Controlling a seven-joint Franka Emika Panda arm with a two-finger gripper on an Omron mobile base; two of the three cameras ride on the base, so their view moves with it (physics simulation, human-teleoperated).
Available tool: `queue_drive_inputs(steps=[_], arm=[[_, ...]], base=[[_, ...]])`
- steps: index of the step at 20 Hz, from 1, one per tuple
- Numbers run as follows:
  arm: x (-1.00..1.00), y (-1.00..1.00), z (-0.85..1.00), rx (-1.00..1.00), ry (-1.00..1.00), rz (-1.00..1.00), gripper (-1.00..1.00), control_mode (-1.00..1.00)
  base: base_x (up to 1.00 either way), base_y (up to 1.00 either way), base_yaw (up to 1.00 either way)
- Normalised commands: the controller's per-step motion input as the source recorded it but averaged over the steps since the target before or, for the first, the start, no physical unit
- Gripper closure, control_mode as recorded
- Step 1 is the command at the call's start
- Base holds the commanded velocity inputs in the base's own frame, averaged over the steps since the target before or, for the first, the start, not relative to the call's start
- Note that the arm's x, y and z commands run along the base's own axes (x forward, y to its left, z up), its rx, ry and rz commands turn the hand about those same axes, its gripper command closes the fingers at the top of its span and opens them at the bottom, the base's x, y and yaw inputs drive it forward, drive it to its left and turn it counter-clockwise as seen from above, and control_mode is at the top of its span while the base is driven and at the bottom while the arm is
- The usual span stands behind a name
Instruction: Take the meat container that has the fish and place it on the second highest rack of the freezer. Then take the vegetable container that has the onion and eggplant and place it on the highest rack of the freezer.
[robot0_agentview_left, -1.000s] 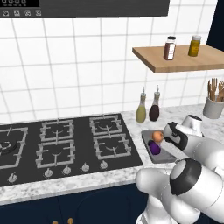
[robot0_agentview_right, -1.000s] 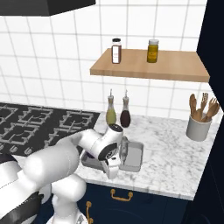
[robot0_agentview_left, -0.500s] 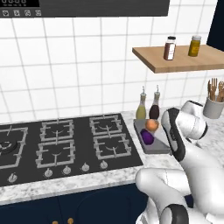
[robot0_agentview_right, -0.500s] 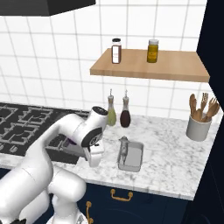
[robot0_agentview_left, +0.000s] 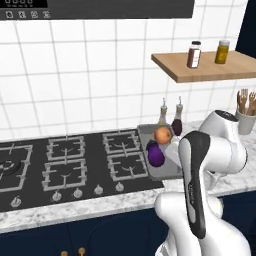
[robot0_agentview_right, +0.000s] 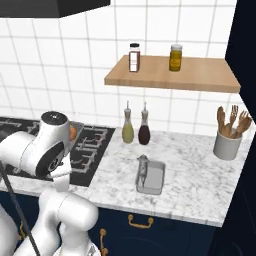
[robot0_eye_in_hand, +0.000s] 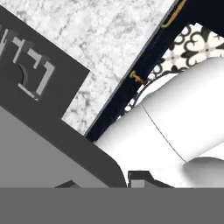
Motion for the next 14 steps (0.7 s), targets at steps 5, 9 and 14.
queue_drive_inputs(steps=[5,9,14], arm=[[0.00,0.00,0.00,0.00,0.00,0.00,1.00,1.00],[0.00,0.00,0.00,0.00,0.00,0.00,1.00,1.00],[0.00,0.00,0.00,0.00,0.00,0.00,1.00,1.00]], base=[[-1.00,0.38,-0.07],[-1.00,0.20,-0.47],[-0.91,0.43,-0.83]])
